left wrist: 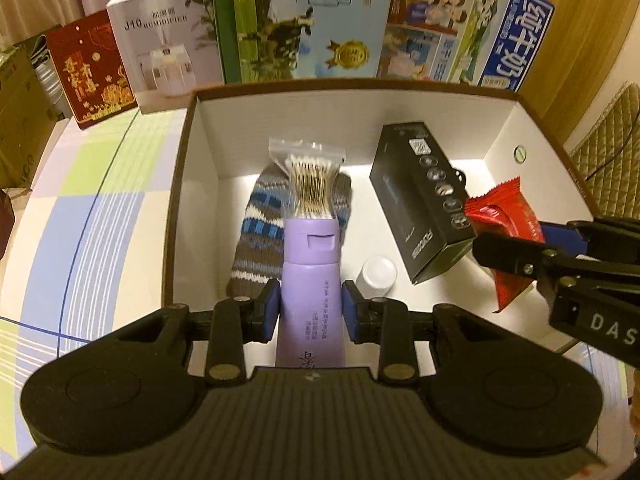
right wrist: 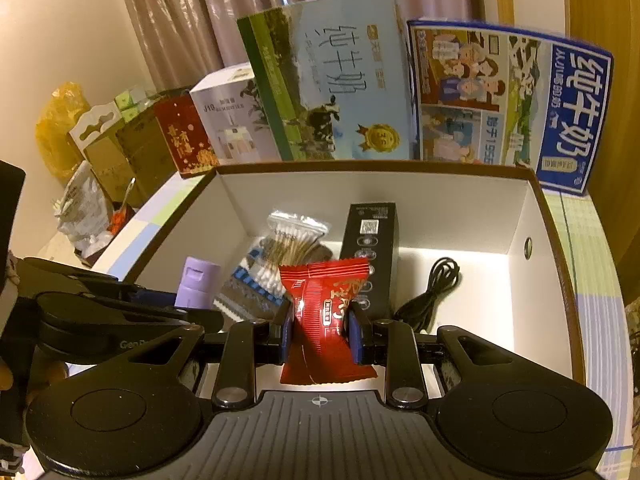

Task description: Organize objects

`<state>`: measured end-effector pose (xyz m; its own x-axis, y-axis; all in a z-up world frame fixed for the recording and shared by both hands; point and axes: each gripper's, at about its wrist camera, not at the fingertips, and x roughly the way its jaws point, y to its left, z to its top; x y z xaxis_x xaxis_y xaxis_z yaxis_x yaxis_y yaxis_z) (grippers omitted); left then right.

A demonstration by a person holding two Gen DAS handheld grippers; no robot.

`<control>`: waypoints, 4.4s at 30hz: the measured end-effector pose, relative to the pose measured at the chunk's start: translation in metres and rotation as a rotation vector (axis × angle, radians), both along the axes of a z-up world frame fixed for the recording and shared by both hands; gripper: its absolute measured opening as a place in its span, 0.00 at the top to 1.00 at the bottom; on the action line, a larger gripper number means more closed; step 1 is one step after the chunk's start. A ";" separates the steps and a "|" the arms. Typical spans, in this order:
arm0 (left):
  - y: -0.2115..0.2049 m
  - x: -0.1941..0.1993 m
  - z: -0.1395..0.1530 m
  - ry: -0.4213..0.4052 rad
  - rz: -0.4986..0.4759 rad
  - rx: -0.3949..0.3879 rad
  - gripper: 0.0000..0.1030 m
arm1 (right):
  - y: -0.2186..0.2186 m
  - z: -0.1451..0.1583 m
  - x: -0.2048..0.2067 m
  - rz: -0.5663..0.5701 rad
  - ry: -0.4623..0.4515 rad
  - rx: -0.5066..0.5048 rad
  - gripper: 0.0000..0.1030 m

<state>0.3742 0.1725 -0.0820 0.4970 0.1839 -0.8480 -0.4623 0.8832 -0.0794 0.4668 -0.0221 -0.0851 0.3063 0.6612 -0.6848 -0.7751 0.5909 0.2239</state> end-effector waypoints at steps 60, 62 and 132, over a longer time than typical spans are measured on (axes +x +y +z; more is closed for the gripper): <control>-0.005 -0.019 0.039 -0.002 -0.043 0.016 0.21 | -0.030 0.018 -0.008 -0.075 0.096 -0.042 0.12; -0.007 -0.021 0.042 -0.004 -0.042 0.017 0.21 | -0.032 0.020 -0.010 -0.080 0.093 -0.038 0.11; -0.139 -0.074 -0.007 0.032 -0.118 -0.072 0.19 | -0.162 -0.040 -0.076 -0.270 0.118 -0.168 0.11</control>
